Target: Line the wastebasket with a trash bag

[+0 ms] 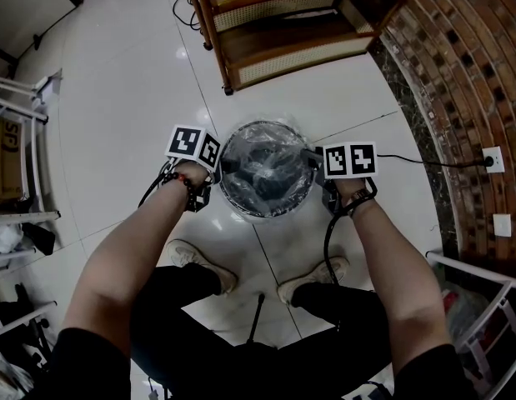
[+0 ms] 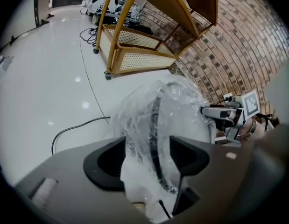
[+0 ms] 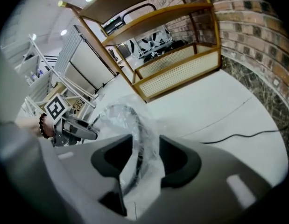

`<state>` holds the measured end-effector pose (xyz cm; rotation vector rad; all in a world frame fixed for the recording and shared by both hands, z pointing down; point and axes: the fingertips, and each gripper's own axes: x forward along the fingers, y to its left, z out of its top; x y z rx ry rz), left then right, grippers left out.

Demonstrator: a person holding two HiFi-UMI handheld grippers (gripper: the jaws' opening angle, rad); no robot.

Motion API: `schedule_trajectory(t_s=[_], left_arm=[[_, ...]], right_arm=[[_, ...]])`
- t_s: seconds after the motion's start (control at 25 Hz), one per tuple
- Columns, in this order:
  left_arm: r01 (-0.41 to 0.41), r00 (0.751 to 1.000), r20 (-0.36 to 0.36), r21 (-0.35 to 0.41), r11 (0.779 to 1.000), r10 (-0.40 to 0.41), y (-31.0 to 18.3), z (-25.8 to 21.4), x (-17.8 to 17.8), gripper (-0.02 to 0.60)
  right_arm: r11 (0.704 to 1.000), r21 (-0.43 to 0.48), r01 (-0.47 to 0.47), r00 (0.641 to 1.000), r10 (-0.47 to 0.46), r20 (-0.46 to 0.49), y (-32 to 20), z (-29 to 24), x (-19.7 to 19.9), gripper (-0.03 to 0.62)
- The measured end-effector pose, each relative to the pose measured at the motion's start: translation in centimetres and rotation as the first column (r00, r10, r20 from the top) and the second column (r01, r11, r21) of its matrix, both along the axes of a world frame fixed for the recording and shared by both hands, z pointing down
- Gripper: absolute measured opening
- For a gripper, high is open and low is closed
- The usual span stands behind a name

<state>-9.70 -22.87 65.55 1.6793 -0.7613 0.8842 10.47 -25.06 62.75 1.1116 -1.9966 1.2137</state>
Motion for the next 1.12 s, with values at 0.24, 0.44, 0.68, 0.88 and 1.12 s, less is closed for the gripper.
schedule_trajectory(t_s=[0.24, 0.44, 0.68, 0.88, 1.12], left_arm=[[-0.017, 0.999, -0.036, 0.037, 0.999, 0.018, -0.2, -1.6, 0.2, 0.351], [-0.022, 0.999, -0.046, 0.052, 0.998, 0.025, -0.1, -2.1, 0.3, 0.354], [-0.035, 0.997, -0.065, 0.047, 0.998, 0.038, 0.7, -1.9, 1.0, 0.354], [-0.039, 0.995, -0.091, 0.052, 0.998, 0.043, 0.5, -2.0, 1.2, 0.354], [-0.044, 0.994, -0.095, 0.055, 0.998, 0.049, 0.6, -1.8, 1.3, 0.354]], right_arm=[[0.997, 0.070, 0.040, 0.996, -0.045, 0.077, -0.5, -3.5, 1.3, 0.236], [0.992, 0.124, -0.003, 0.989, -0.015, 0.149, -3.6, -5.3, 1.3, 0.235], [0.994, 0.102, 0.037, 0.976, -0.058, 0.212, -7.6, -4.6, -2.0, 0.172], [0.988, 0.036, 0.151, 0.970, -0.155, 0.187, -8.8, -2.5, -4.1, 0.173], [0.980, 0.012, 0.201, 0.961, -0.199, 0.194, -8.8, -1.4, -4.8, 0.012]])
